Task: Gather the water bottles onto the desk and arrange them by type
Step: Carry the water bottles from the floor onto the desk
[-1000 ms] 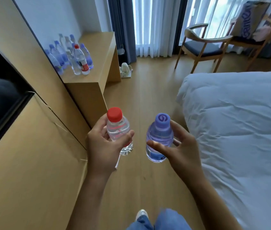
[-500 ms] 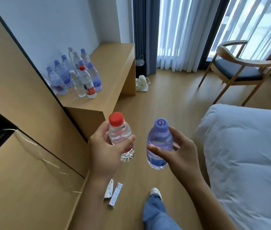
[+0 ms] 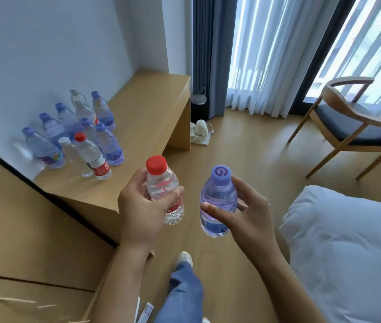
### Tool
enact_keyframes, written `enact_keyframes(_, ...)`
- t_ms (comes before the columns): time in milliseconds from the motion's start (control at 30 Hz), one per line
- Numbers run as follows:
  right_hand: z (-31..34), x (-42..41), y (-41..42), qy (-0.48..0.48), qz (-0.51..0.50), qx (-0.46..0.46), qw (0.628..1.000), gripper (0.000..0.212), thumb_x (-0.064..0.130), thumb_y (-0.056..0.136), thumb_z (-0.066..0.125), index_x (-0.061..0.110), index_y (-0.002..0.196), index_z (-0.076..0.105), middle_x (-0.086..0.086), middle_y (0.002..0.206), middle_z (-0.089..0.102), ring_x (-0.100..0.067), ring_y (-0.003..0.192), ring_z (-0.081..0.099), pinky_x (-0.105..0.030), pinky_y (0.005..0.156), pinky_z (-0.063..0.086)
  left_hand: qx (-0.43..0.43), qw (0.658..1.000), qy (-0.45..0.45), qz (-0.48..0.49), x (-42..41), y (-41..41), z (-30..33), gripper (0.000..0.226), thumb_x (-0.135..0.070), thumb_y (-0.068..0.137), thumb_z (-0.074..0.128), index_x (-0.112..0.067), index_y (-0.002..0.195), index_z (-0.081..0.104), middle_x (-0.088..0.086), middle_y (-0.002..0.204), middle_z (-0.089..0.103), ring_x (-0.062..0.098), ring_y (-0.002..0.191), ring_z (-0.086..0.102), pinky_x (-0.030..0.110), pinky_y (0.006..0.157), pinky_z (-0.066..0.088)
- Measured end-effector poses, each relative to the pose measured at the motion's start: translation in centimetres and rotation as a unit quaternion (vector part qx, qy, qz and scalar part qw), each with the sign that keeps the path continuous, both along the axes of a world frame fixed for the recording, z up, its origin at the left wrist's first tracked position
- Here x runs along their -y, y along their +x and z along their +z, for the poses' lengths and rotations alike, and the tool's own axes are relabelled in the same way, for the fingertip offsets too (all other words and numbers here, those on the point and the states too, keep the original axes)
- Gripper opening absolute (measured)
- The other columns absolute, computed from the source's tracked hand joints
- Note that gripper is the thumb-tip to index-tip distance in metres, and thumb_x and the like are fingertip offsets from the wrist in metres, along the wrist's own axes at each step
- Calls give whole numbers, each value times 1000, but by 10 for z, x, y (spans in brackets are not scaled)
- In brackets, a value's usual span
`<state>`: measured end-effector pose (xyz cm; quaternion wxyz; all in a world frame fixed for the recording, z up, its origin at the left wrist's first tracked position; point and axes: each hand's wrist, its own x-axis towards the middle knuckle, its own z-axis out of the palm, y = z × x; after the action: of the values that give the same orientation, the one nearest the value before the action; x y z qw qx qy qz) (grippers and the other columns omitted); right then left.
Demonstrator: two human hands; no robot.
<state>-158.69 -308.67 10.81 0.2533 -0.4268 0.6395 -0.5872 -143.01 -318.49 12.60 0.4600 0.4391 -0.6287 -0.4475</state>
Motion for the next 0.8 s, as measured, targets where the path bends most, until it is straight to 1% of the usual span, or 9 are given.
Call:
enact_keyframes(133,-6,62,-40,8,-11,10,1000,58,36,65,86,23,118,67,14,101,75,-4,94,71,-16,80,54,2,1000,0,-2,63,-42,-8,40,-18,69,88,-30,102,68,-14,93,73,5,88,70,14,74,52)
enact_keyframes(233,-7,123,-72,12,-11,-4,1000,56,29,66,89,26,117,67,16,101,74,-2,95,70,-14,80,53,-3,1000,5,4,121,-74,-13,41,-18,69,87,-32,102,67,-16,95,72,5,90,70,20,77,53)
enact_keyframes(367,-6,211,-110,13,-7,-30,999,58,30,65,90,28,118,66,19,101,73,0,95,69,-9,79,50,-5,1000,8,7,204,-111,-17,42,-16,69,88,-29,104,68,-10,95,74,13,90,71,33,82,58)
enact_keyframes(467,-2,274,-127,8,6,-40,999,62,30,65,91,23,121,66,16,104,73,-1,97,68,-11,83,50,-1,1000,1,23,260,-127,-15,42,-18,68,89,-28,102,67,-9,94,74,13,88,72,34,82,58)
enact_keyframes(567,0,330,-137,10,37,-30,999,58,26,67,90,22,120,67,14,103,73,-5,98,69,-14,84,51,8,998,4,56,305,-130,-14,42,-17,67,89,-24,101,66,-8,92,74,13,86,72,34,81,58)
enact_keyframes(633,-2,366,-140,14,62,-24,998,56,26,67,90,22,118,67,13,103,73,-6,98,69,-17,84,52,5,996,7,86,331,-128,-17,39,-15,67,89,-22,98,66,-6,89,73,13,83,71,32,79,57)
enact_keyframes(667,-4,384,-140,18,77,-19,997,57,27,67,90,23,118,67,11,103,74,-8,98,69,-21,85,54,4,995,9,103,342,-126,-19,38,-12,67,89,-22,96,66,-6,86,73,12,81,71,28,77,56)
enact_keyframes(733,-9,418,-138,34,110,-9,993,59,26,65,91,22,119,66,9,104,74,-10,98,70,-30,88,56,3,990,17,141,361,-122,-24,38,-7,67,88,-24,92,65,-8,81,72,10,75,69,17,69,53)
enact_keyframes(800,-15,451,-133,45,142,-9,989,61,27,63,91,21,119,66,11,103,73,-7,97,70,-32,88,57,-1,983,30,183,381,-116,-30,39,-4,67,87,-22,94,65,-10,80,72,6,70,68,10,62,49)
